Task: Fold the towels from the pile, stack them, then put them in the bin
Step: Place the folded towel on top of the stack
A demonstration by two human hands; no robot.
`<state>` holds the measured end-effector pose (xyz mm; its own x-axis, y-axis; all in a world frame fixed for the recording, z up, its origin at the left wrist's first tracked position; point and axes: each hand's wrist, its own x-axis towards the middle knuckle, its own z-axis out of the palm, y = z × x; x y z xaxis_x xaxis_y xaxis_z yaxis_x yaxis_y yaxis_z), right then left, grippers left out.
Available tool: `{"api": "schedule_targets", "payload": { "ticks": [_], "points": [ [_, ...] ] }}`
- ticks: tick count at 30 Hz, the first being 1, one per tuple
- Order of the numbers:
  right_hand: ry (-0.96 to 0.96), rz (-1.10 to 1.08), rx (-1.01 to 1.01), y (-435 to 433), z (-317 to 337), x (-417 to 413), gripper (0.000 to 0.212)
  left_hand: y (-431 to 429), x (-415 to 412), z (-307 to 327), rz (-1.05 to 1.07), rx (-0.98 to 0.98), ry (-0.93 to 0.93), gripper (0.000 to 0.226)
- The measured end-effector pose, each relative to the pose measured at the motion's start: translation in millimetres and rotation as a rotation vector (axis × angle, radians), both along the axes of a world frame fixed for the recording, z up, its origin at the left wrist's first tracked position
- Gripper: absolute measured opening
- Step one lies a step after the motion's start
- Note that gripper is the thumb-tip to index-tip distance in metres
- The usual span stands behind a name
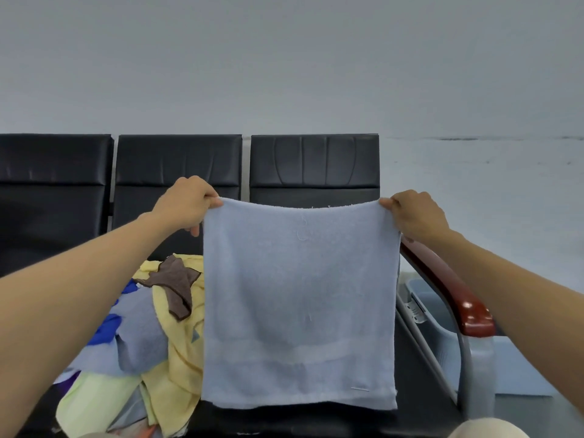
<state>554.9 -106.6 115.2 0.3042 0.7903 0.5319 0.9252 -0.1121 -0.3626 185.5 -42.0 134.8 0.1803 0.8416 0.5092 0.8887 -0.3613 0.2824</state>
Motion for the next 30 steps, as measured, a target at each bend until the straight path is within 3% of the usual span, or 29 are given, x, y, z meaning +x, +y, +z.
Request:
{"api": "schedule_targets", "payload": {
  "ticks": [3, 5, 8, 11, 13, 16, 19, 24, 27, 30],
  "points": [
    [0.133, 0.068, 0.047, 16, -20, 5, 0.046, 18, 9, -25, -0.042, -0.109, -0.316, 0.019],
    [0.187, 0.104, 0.040, 29, -38, 8, 0.035, 32, 14, -48, -0.054, -0.163, -0.484, 0.010],
    [0.315, 0.162, 0.042, 49, -66, 12, 0.019, 54, 16, -81, -0.047, -0.160, -0.556, 0.006],
    [0.453, 0.215, 0.060, 67, -96, 16, 0.016, 67, 15, -112, -0.053, -0.146, -0.509, 0.011],
    [0.443, 0.227, 0.044, 73, -116, 15, 0.017, 70, 16, -132, -0.040, -0.123, -0.464, 0.012],
    [0.456, 0.194, 0.005, 76, -147, 14, 0.025, 65, 19, -163, -0.048, -0.087, -0.372, 0.018],
    [0.585, 0.186, -0.043, 75, -177, 18, 0.031, 57, 18, -194, -0.077, -0.104, -0.321, 0.022],
    [0.608, 0.149, -0.140, 55, -217, 24, 0.012, 32, 9, -254, -0.203, -0.196, -0.194, 0.016],
    [0.604, 0.166, -0.299, 39, -240, 31, 0.008, 28, -3, -271, -0.317, -0.247, -0.060, 0.001],
    [0.509, 0.189, -0.474, 33, -242, 33, 0.009, 31, -15, -268, -0.351, -0.294, -0.013, 0.009]
  ]
}}
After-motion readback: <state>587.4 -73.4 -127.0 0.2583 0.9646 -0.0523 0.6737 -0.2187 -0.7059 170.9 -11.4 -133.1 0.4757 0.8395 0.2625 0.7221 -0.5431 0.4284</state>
